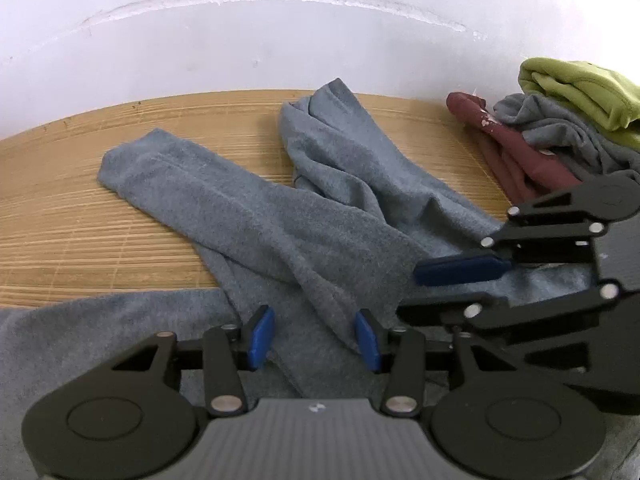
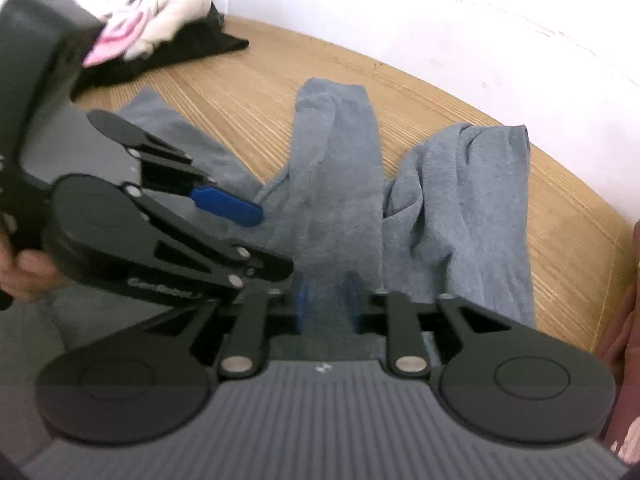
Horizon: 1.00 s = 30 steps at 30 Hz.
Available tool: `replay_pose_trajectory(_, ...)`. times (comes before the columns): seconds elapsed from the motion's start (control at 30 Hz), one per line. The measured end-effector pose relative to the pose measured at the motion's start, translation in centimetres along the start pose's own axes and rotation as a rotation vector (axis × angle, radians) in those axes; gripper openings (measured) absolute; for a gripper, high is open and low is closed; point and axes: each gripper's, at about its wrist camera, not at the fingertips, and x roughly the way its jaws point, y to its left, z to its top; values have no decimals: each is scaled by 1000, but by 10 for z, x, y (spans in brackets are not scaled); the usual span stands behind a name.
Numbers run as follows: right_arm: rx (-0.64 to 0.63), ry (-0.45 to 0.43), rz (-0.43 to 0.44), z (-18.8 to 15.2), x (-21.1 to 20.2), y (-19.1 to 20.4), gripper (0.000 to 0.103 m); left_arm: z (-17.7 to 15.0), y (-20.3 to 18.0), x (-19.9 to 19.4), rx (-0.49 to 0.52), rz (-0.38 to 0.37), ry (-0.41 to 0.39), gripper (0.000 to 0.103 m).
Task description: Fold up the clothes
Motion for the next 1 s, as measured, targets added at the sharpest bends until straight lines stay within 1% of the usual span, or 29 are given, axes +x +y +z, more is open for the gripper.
replay_pose_trajectory(0.03, -7, 17, -2, 0, 5, 0, 25, 0, 2, 0, -3, -6, -2, 45)
replay_pose_trajectory(0.1, -21, 52, -7, -1, 15, -1, 28, -1, 6, -2, -13, -26, -6, 46)
replay_pose_trajectory(0.23, -9, 47, -4, -7, 15, -3, 33, 0, 9, -8, -26, -55, 4, 47)
replay_pose_trajectory(0.3, 2, 58, 5, -5, 17, -7, 36, -2, 14, -15, -62, -95, 6, 47)
replay_pose_trajectory(0.37, 26, 69, 25, -4, 17, -12, 36, -7, 19, -18, -85, -116, 21, 48)
replay_pose_trajectory(0.4, 41, 75, 38, -4, 15, -14, 37, -9, 21, -16, -86, -117, 49, 48)
replay_pose_trajectory(0.47, 73, 86, 66, -5, 10, -17, 38, -14, 17, -17, -36, -93, 38, 47)
replay_pose_trajectory(0.5, 80, 90, 76, -5, 13, -18, 41, -15, 11, -18, 9, -67, 37, 47)
replay_pose_trajectory(0.6, 34, 81, 71, -5, 16, -13, 45, -17, -4, -19, 86, -6, 29, 50)
replay_pose_trajectory(0.7, 38, 83, 68, -6, 16, -10, 45, -18, -2, -20, 71, -5, 24, 51)
replay_pose_trajectory(0.77, 62, 84, 85, -5, 16, -12, 41, -18, -1, -20, 77, -8, 27, 51)
replay_pose_trajectory(0.8, 75, 85, 94, -5, 16, -12, 33, -17, -1, -20, 81, -8, 29, 51)
replay_pose_trajectory(0.83, 81, 81, 87, -6, 16, -11, 23, -17, -1, -19, 81, -7, 29, 51)
replay_pose_trajectory(0.9, 94, 74, 73, -6, 16, -9, 12, -17, -1, -19, 81, -4, 29, 51)
replay_pose_trajectory(1.0, 126, 64, 48, -6, 15, -8, 6, -18, -1, -18, 84, -1, 28, 52)
